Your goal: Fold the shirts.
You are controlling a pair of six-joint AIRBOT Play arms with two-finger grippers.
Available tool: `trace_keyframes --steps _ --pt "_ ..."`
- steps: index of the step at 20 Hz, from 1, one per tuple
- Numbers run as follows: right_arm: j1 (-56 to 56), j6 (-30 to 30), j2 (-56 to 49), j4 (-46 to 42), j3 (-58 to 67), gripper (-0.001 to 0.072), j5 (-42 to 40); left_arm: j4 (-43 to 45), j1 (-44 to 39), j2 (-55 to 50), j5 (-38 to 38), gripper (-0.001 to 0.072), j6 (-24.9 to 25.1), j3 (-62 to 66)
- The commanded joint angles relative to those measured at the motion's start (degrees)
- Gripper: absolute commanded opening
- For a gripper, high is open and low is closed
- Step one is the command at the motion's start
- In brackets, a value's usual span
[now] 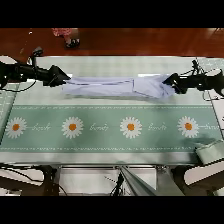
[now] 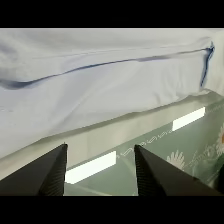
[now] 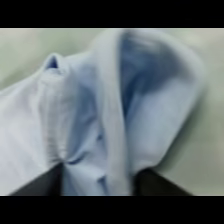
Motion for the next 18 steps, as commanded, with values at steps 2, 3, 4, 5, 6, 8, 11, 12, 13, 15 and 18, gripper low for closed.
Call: trace_keyframes --steps 2,3,4,5,6,8,11,12,13,15,18 --pt "4.39 -5.14 -0.57 11.72 0.09 0.0088 -3.04 -0.11 -1.46 0.98 -0.81 0.0484 0.0 0.04" --pt "4.37 -5.38 0.26 11.89 0.09 0.0022 -1.84 -0.24 -1.62 1.01 -1.29 0.0482 -0.02 0.04" --pt "4.35 -5.79 1.51 11.47 0.09 0.0022 -0.37 -0.63 -1.84 1.07 -1.84 0.0389 -0.02 0.04" --pt "4.26 -5.81 3.39 10.01 0.09 0.0021 1.18 -1.03 -2.21 1.25 -1.86 0.0295 -0.11 0.02" --pt "4.26 -5.75 5.49 7.96 0.09 0.0021 2.75 -1.57 -2.78 1.42 -1.81 0.0229 -0.28 0.02" --pt "4.44 -5.35 10.47 3.02 0.09 0.0021 6.25 -3.17 -5.25 1.66 -1.73 0.0027 -0.2 0.02" --pt "4.44 -2.71 18.08 -2.47 0.09 0.0021 10.82 -3.65 -11.87 1.66 0.24 0.0018 0.02 0.02" --pt "4.42 -1.77 20.65 -3.63 0.09 0.0021 12.09 -3.65 -14.91 1.66 1.62 0.0018 0.0 0.02" --pt "4.42 -0.94 23.17 -5.07 0.09 0.0021 12.83 -3.65 -17.75 1.62 3.21 0.0018 0.0 0.02" --pt "4.44 1.2 27.61 -7.34 0.09 0.0021 13.77 -3.65 -23.61 1.2 7.45 0.0018 -0.28 0.02" --pt "4.42 3.1 33.05 -8.87 0.09 0.0021 15.96 -3.67 -30.91 -0.39 14.01 0.0018 -3.91 0.0"
